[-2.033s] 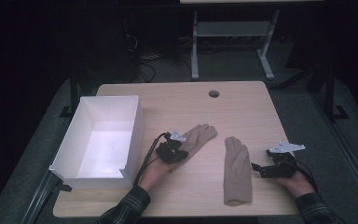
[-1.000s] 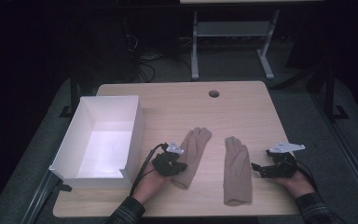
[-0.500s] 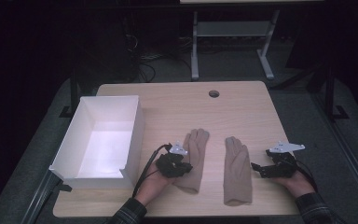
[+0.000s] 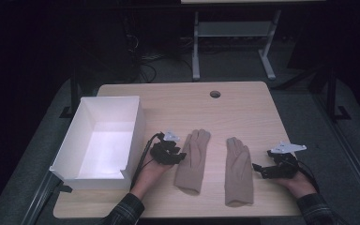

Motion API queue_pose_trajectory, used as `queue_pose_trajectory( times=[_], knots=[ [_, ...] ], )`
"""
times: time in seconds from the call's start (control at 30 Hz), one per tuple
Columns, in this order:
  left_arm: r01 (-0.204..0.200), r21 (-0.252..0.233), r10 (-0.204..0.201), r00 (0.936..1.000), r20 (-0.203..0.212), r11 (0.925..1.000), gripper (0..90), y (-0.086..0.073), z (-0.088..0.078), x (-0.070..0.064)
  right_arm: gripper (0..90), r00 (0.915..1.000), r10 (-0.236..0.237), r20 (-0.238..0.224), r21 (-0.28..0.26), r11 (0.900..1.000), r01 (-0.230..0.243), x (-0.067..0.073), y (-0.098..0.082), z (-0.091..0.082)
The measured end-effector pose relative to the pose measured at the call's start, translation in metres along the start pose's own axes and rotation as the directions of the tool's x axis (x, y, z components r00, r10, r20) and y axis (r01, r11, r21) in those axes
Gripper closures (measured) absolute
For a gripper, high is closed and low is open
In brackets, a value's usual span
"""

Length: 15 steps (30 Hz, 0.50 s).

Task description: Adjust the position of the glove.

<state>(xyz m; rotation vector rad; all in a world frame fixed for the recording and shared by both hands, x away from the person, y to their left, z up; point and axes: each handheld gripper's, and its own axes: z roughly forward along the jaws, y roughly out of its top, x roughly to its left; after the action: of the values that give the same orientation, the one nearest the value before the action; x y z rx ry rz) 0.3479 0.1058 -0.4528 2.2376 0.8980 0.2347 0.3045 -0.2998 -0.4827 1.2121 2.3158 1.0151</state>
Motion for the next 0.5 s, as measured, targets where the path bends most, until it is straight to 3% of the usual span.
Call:
queue_pose_trajectory(
  times=[0.1, 0.33, 0.43, 0.5],
  knots=[
    [0.012, 0.013, -0.012, 0.9999, 0.003, 0.9998, 60.3, -0.0008, 0.0043, -0.0003, 12.9, 1.0, 0.0, 0.0, 0.001, 1.0, 0.0, 0.0, 0.0001, 0.0001],
    [-0.01, 0.041, 0.01, 0.9999, -0.004, 0.9991, 60.9, -0.002, 0.0099, -0.0021, 13.0, 1.0, -0.001, -0.001, 0.001, 1.0, 0.001, 0.0, 0.0001, 0.0001],
    [0.016, 0.021, -0.016, 0.9998, 0.014, 0.9997, 67.3, -0.0043, 0.0101, -0.0036, 13.0, 1.0, 0.0, -0.001, 0.001, 1.0, 0.0, 0.0, 0.0001, 0.0001],
    [0.003, 0.022, -0.003, 0.9999, 0.011, 0.9998, 70.7, -0.0044, 0.01, -0.0032, 12.9, 1.0, 0.001, -0.001, 0.001, 1.0, -0.001, 0.0001, 0.0001, 0.0001]
  ],
)
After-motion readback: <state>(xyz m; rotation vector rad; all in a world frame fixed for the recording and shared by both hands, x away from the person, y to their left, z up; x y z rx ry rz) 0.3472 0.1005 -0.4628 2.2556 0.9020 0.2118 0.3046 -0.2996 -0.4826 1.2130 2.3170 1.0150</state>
